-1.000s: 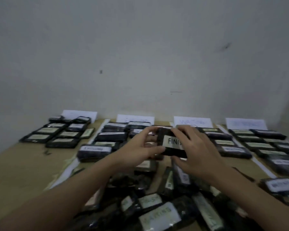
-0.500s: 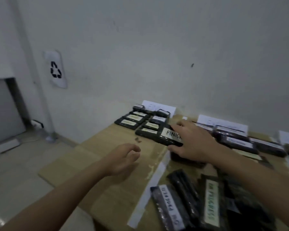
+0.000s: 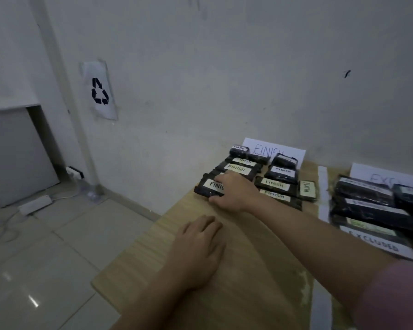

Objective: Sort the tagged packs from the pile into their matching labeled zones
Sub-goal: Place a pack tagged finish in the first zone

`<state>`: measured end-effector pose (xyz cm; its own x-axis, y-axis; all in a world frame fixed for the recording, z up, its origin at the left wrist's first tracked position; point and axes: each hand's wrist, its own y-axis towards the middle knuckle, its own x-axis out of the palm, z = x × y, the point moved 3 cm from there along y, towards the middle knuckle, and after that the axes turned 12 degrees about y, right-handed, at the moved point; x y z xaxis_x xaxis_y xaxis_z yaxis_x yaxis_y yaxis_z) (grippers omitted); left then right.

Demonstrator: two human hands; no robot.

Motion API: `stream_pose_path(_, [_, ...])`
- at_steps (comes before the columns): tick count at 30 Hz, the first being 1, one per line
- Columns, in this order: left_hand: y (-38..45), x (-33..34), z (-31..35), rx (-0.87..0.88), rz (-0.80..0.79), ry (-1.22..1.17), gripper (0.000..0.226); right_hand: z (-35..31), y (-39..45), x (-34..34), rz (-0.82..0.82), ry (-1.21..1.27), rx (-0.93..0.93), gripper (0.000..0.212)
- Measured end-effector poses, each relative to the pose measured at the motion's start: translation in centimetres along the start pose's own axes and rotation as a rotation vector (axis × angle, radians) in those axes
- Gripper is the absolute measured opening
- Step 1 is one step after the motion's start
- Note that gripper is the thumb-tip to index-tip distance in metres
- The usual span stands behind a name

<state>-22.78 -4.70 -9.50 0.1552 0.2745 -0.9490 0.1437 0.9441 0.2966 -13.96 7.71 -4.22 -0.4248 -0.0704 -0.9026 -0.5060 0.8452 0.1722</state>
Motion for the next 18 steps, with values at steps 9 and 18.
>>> stream_pose_path(9, [0.4, 0.3, -0.4, -0.014, -0.04, -0.018, 0.066, 0.2, 1.9, 1.7, -0.068, -0.094, 0.041, 0.054])
stream_pose_path(18, [0.3, -1.0, 1.0, -0.026, 0.0, -0.051, 0.041, 1.0, -6.3, -5.5, -0.22, -0.017, -0.061, 0.035])
